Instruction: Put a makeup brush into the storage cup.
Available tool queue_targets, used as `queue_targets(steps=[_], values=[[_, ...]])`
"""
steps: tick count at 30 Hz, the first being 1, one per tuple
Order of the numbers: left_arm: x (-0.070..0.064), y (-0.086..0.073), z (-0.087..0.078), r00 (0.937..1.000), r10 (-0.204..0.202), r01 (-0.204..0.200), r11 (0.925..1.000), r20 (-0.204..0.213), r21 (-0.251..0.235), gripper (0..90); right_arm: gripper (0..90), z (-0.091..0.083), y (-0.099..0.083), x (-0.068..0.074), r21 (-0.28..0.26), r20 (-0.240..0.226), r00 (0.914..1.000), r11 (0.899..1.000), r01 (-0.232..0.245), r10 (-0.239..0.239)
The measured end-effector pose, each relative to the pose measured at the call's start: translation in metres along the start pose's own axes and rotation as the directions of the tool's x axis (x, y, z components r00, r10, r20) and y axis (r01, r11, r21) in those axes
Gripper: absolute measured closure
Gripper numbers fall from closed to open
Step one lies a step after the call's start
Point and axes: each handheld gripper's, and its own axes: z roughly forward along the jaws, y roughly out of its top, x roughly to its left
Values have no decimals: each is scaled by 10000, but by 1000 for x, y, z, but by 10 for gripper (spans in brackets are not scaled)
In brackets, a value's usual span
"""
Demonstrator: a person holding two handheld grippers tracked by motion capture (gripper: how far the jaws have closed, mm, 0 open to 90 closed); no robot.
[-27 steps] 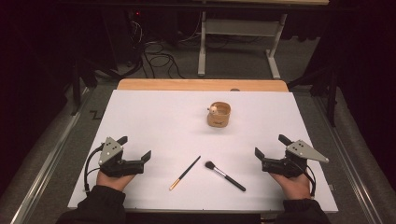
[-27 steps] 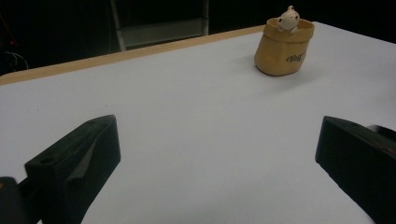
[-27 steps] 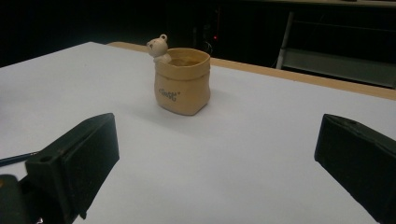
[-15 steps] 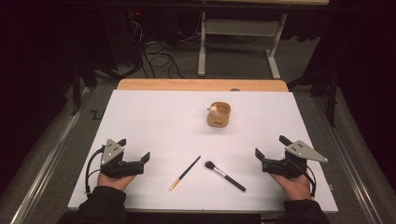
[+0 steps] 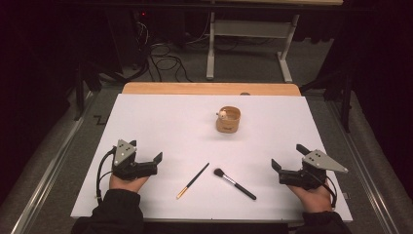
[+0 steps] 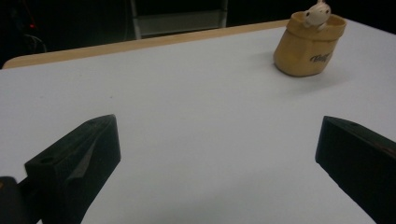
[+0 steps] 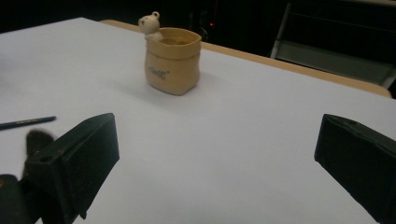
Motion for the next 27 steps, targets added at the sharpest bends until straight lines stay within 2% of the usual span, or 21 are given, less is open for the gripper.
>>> queue_targets(steps=[1,3,4,5,6,9,14,21,27], values=[[-1,1,0,9999,21,-21,10000,106,-38,6,5,-5,0,-7,-81,279,9996,9999,-82,84],[-1,2,-4,9994,277,-272,9994,228,-221,7,5,-6,-1,-11,-87,554,9983,9998,-193,197],[-1,2,-4,9994,277,-272,9994,228,-221,6,5,-6,-1,-12,-75,669,9974,9996,-257,261],[0,1,-5,9995,207,-201,9995,258,-248,6,5,-6,-1,-12,-75,669,9974,9996,-257,261],[3,1,-6,9995,70,-62,9996,320,-260,7,5,-6,-3,-12,-53,711,9964,9989,-468,470],[10,0,-6,9990,-307,315,9991,310,-282,7,5,-4,-5,-9,77,747,9964,9991,-410,403],[13,0,-7,9991,-399,402,9987,107,-323,7,5,-1,-5,-4,91,711,9973,9998,-184,178],[10,-4,-7,9997,-261,261,9996,27,89,6,5,3,-6,-8,57,577,9980,9996,-273,270],[12,-8,-8,9990,-443,447,9970,-86,637,7,5,6,-6,-9,42,465,9984,9995,-326,324]])
